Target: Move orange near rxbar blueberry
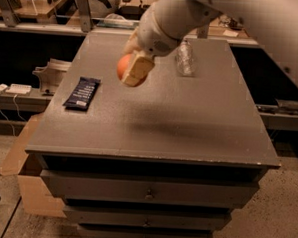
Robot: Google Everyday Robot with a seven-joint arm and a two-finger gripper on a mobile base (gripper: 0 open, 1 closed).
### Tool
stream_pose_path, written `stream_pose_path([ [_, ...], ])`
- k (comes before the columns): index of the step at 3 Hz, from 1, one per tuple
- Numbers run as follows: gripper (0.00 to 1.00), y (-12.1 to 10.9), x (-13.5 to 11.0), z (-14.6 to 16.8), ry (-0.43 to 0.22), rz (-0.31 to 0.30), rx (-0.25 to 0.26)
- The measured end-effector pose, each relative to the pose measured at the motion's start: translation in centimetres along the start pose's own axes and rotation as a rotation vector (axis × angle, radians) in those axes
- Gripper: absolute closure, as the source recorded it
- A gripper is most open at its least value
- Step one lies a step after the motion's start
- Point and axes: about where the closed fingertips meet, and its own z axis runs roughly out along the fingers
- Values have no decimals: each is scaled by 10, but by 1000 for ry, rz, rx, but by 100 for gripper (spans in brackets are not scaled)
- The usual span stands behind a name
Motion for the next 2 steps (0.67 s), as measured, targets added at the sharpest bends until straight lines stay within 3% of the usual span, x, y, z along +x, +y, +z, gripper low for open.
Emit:
stream_pose_path([
  [1,100,-19,-34,38,-4,-105,-47],
  [2,100,-22,-54,74,-4,-165,-100],
])
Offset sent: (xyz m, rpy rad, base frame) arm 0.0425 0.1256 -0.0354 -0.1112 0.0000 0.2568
